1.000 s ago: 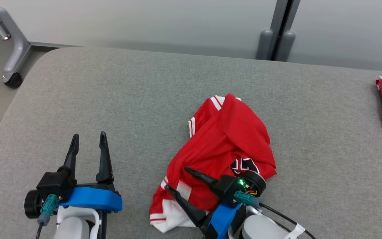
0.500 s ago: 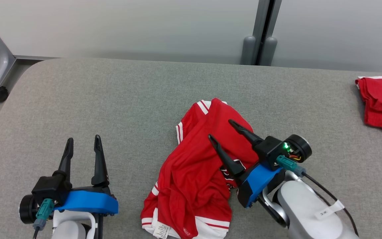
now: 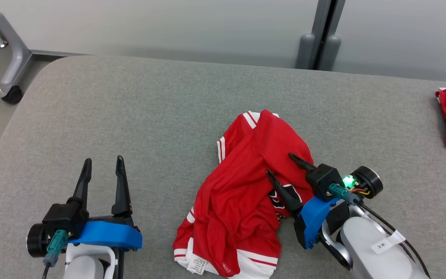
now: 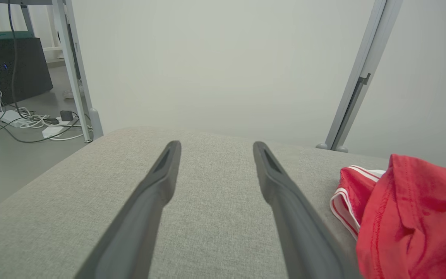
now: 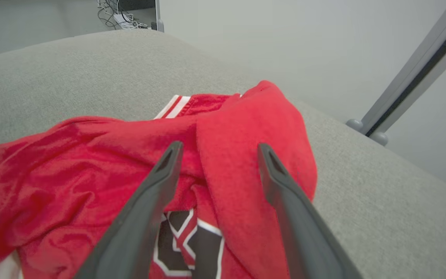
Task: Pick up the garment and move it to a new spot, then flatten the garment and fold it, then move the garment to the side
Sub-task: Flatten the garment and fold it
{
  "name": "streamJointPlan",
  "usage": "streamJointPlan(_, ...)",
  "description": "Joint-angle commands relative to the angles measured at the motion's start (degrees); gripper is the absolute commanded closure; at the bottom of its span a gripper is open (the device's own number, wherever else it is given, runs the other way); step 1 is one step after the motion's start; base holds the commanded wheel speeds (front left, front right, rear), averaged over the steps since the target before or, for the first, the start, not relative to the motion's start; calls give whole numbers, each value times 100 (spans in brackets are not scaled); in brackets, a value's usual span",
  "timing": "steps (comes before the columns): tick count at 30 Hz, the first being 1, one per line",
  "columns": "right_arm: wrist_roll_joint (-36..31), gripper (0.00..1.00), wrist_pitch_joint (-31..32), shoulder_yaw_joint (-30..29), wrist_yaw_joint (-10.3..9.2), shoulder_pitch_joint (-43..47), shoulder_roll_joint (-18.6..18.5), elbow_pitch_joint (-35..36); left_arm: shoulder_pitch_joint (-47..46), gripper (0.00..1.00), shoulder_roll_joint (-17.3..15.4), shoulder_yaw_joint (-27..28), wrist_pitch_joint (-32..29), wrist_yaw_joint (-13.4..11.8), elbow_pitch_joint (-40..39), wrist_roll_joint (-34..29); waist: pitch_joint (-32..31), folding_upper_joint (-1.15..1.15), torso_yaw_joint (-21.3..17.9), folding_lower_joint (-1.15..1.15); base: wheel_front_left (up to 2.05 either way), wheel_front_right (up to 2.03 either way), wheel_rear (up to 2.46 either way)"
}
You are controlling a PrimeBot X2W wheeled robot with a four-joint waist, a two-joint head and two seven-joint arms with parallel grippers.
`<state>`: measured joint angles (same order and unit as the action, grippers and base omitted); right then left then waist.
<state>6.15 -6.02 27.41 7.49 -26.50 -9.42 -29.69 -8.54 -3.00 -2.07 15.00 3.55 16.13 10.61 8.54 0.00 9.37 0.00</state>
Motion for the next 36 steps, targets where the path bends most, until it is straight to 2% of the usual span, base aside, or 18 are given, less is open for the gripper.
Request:
streamJointPlan(1, -24, 0, 16, -5, 1, 11, -26, -111, -81, 0, 6, 6, 26, -12, -15, 31, 57, 0, 71, 0, 0, 0, 0)
streamJointPlan(9, -204, 0, -148, -27, 1, -374, 104, -1036, -132, 0, 12, -50, 26, -18, 26, 63, 157, 0, 268, 0, 0, 0, 0)
streamJointPlan(10, -170, 59, -207, -72, 1, -437, 142, -1140, -136, 0, 12, -50, 26, -24, 30, 70, 162, 0, 272, 0, 0, 0, 0)
streamJointPlan(11, -152, 100, -252, -106, 1, -488, 169, -1238, -138, 0, 13, -47, 26, -34, 31, 74, 165, 0, 268, 0, 0, 0, 0)
streamJointPlan(18, 125, 100, -711, -667, 1, -609, 288, -1628, -72, 0, 14, 0, 26, -41, 58, 74, 65, 0, 48, 0, 0, 0, 0)
streamJointPlan(25, 545, 100, -877, -1668, 1, -219, -85, -1466, -33, 0, 14, 10, 26, -44, 39, 64, -5, 0, -202, 0, 0, 0, 0)
streamJointPlan(30, 548, 100, -898, -2278, 1, -16, -337, -1503, -44, 0, 14, 22, 26, -27, 27, 46, 29, 0, -304, 0, 0, 0, 0)
streamJointPlan(31, 521, 93, -900, -2345, 1, -9, -359, -1523, -49, 0, 13, 32, 26, -23, 26, 39, 34, 0, -322, 0, 0, 0, 0)
streamJointPlan(32, 505, 70, -903, -2405, 1, -15, -355, -1542, -50, 0, 12, 42, 26, -23, 29, 36, 37, 0, -341, 0, 0, 0, 0)
streamJointPlan(33, 497, 0, -904, -2444, 1, -16, -321, -1577, -48, 0, 13, 48, 26, -21, 29, 26, 36, 0, -361, 0, 0, 0, 0)
streamJointPlan(36, 452, 0, -911, -2472, 1, -45, -191, -1564, -32, 0, 10, 72, 26, -15, 46, -2, 4, 0, -423, 0, 0, 0, 0)
